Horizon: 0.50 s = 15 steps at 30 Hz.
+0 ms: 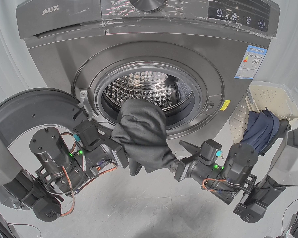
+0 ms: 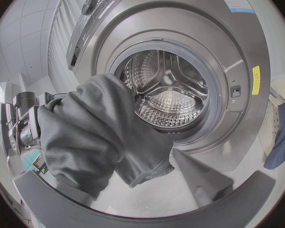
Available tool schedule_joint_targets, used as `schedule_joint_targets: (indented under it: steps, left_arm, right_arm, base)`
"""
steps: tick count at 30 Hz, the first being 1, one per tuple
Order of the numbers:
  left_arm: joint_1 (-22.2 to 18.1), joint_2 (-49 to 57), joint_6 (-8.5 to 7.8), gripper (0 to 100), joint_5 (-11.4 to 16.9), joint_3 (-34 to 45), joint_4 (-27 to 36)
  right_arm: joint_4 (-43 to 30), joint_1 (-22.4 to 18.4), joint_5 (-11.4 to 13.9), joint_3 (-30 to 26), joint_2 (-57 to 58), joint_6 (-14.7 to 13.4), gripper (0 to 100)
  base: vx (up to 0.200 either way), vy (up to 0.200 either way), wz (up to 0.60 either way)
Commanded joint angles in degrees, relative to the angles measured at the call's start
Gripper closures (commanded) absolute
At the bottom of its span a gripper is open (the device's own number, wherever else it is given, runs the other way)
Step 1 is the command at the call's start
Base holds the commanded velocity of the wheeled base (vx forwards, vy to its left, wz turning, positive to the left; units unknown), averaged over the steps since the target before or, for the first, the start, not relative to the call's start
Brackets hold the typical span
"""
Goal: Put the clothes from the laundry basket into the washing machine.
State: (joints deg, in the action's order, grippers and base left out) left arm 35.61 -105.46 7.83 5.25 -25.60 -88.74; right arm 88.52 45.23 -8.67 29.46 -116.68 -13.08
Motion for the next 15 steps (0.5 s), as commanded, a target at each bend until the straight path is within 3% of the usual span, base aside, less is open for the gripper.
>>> schedule_joint_targets:
  steps: [1,4,6,9,10,12,13,15]
  left_arm:
    - [-0.8,3.2,0.52,100,0.1,4.6,0.1]
    - [-1.1,3.6,0.26,100,-0.2,5.7,0.1]
    - [-1.2,3.5,0.26,100,-0.6,5.8,0.2]
    - [-1.3,3.1,0.61,100,-0.8,6.6,0.2]
    - [-1.2,2.4,-0.53,100,-0.8,7.8,0.2]
    - [-1.2,1.8,-1.06,100,-0.9,8.0,0.1]
    - [-1.2,1.0,-2.73,100,-0.9,8.1,0.1]
    - [-1.2,0.7,-3.52,100,-1.0,8.5,0.1]
  right_arm:
    - [0.1,3.5,5.4,-11.8,9.9,0.9,0]
    - [0.0,4.6,8.9,-18.3,14.5,2.4,0]
    - [0.0,4.5,9.5,-20.7,15.2,4.0,0]
    - [0.0,3.4,9.2,-22.5,14.0,3.9,0]
    - [0.1,1.7,9.1,-23.9,12.0,3.9,0]
    - [0.1,0.7,9.2,-24.6,11.4,4.1,0]
    - [0.1,-1.0,9.2,-25.2,10.9,4.2,0]
    - [0.1,-2.2,9.2,-25.1,10.5,4.1,0]
  base:
    - [0.0,0.0,0.0]
    - [0.0,0.0,0.0]
    - [0.0,0.0,0.0]
    - [0.0,0.0,0.0]
    - [0.0,0.0,0.0]
    - [0.0,0.0,0.0]
    - [0.0,0.0,0.0]
    - [0.0,0.0,0.0]
